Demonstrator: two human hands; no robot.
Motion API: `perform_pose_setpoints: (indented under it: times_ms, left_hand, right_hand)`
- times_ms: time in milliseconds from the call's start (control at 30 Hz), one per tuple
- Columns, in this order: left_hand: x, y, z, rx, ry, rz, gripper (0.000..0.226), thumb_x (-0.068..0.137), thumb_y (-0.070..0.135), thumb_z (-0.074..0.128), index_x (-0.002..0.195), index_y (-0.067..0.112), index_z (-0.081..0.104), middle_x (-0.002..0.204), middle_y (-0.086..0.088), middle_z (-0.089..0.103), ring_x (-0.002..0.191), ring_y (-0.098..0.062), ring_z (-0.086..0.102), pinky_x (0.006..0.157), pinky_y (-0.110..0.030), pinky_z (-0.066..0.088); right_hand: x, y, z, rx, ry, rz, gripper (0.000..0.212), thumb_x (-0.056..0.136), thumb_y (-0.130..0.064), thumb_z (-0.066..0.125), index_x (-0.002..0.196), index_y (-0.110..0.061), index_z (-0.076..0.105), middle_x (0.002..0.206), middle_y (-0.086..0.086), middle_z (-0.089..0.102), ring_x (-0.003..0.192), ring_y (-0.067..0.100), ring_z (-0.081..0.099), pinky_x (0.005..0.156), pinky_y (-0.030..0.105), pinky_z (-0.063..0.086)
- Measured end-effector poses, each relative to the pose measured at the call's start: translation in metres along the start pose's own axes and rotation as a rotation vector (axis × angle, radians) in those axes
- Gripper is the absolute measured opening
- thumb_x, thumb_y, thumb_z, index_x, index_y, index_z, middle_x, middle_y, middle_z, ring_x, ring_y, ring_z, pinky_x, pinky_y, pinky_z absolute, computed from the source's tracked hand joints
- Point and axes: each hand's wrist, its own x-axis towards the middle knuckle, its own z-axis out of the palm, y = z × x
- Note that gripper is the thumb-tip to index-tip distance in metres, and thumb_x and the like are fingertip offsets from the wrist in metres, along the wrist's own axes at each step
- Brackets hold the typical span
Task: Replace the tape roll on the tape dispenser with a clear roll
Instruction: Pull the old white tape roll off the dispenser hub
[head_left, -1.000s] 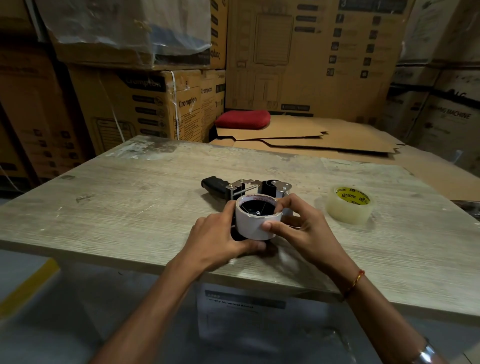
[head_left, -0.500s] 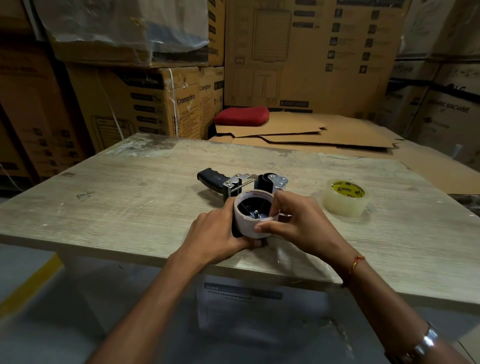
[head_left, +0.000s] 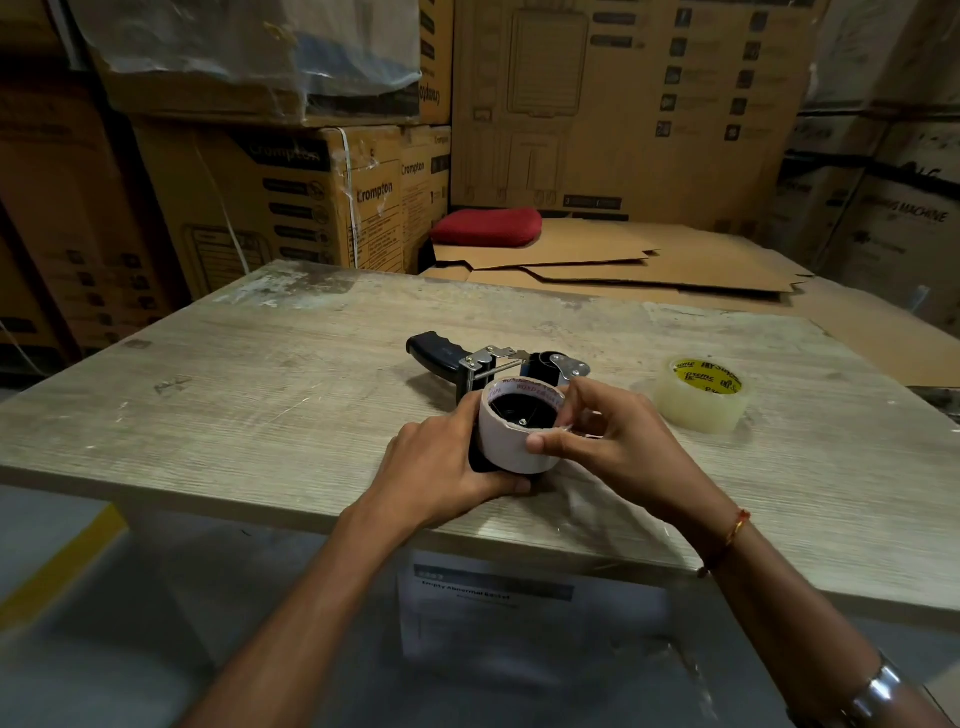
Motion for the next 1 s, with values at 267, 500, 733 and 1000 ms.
perform_pose_setpoints:
  times_ms: [267, 500, 733, 1000]
  left_hand:
    - [-0.002, 0.002, -0.007, -0.120, -0.039, -0.023, 0.097, 0.057, 0.079, 0.071, 0.140, 0.053, 0.028, 0.116, 0.008, 0.072, 0.107, -0.019, 0.066, 0.088, -0.040, 0.054]
    - [-0.003, 0.005, -0.009, -0.151, -0.050, -0.065, 0.094, 0.057, 0.073, 0.077, 0.138, 0.054, 0.033, 0.116, 0.010, 0.071, 0.103, -0.014, 0.065, 0.086, -0.037, 0.055]
    - [-0.003, 0.002, -0.005, -0.120, -0.039, -0.080, 0.095, 0.054, 0.076, 0.077, 0.136, 0.048, 0.038, 0.115, 0.008, 0.071, 0.101, -0.015, 0.065, 0.083, -0.038, 0.055]
    - [0.000, 0.001, -0.003, -0.138, -0.026, -0.101, 0.095, 0.053, 0.078, 0.075, 0.137, 0.050, 0.038, 0.113, 0.009, 0.072, 0.101, -0.015, 0.066, 0.082, -0.039, 0.056]
  right_hand:
    - [-0.004, -0.002, 0.007, -0.018, -0.001, 0.013, 0.037, 0.074, -0.046, 0.084, 0.080, -0.027, 0.053, 0.090, -0.010, 0.070, 0.090, 0.008, 0.069, 0.068, 0.026, 0.055]
    - [-0.005, -0.006, 0.014, -0.185, 0.094, -0.116, 0.046, 0.065, -0.065, 0.073, 0.077, -0.029, 0.046, 0.093, -0.005, 0.072, 0.093, 0.019, 0.069, 0.070, 0.048, 0.058]
    - [-0.002, 0.005, 0.013, -0.154, 0.055, -0.195, 0.047, 0.070, -0.064, 0.076, 0.080, -0.028, 0.049, 0.101, -0.002, 0.073, 0.098, 0.020, 0.070, 0.074, 0.048, 0.060]
    - [0.004, 0.008, 0.013, -0.029, 0.080, -0.118, 0.045, 0.067, -0.057, 0.082, 0.077, -0.029, 0.049, 0.099, -0.001, 0.076, 0.100, 0.016, 0.072, 0.075, 0.051, 0.059]
